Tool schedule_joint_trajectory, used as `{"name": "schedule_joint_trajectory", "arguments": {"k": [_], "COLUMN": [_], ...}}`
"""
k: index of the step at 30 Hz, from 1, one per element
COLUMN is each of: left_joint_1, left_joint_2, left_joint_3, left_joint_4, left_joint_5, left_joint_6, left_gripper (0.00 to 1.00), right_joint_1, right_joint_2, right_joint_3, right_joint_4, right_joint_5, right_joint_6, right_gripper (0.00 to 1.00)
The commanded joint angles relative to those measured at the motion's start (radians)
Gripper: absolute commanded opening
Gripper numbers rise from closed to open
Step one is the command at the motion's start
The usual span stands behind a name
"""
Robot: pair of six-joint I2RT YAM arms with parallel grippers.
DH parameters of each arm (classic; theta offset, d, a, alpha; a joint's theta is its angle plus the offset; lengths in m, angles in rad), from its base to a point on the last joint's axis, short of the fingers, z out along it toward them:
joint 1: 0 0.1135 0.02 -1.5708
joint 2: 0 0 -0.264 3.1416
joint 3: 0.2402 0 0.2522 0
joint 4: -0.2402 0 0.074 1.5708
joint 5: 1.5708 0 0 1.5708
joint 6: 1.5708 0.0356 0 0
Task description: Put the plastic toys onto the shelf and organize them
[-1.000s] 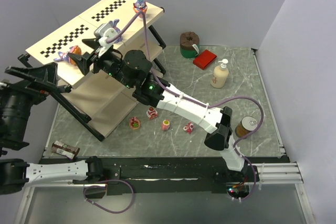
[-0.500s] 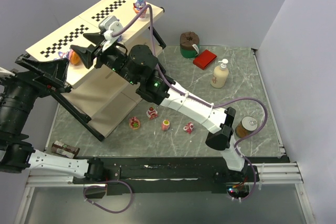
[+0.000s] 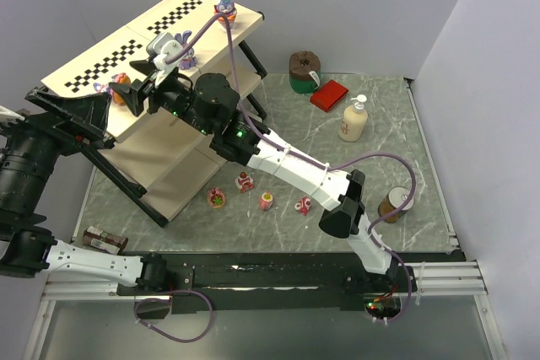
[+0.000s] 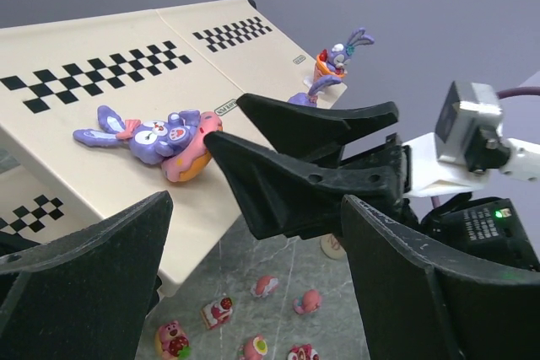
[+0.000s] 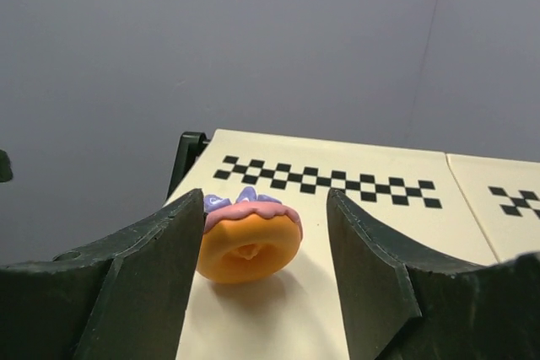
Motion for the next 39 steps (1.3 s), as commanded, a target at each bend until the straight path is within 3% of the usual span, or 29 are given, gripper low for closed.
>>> {"name": "schedule_joint_trajectory", "arguments": {"k": [1,17,22,28,33,39], "left_joint_1": [-0.009,-0.007,-0.007,-0.007,-0.007,-0.007], "left_joint_2": [0.008,-0.006,-0.003,0.048,0.123,0.294], "left_joint_3": [-0.006,-0.014,-0.014,-0.012,0.005,0.132], "left_joint_4": [0.020,0.008,0.013,0.140,0.408,0.471], "left_joint_5": [-0.137,-0.137,-0.125,-0.044,0.079,0.174], "left_joint_6": [0.017,0.008,0.011,0.164,0.431,0.620], "left_gripper": [0.87,0.87,0.85,0.85,0.86,0.90], "right_joint_1": [-0.007,-0.009,-0.007,-0.007,-0.004,0.000], "right_joint_2": [0.015,0.000,0.020,-0.120,-0.238,-0.383], "right_joint_3": [0.048,-0.013,0.005,-0.182,-0.296,-0.457], "right_joint_4": [0.022,0.160,0.197,0.304,0.348,0.419], "right_joint_5": [-0.008,-0.063,-0.065,-0.052,-0.075,-0.086], "right_joint_6": [-0.010,0.030,0.039,-0.005,-0.053,-0.094], "right_gripper": [0.67,0.72,0.68,0.69,0.73,0.82]}}
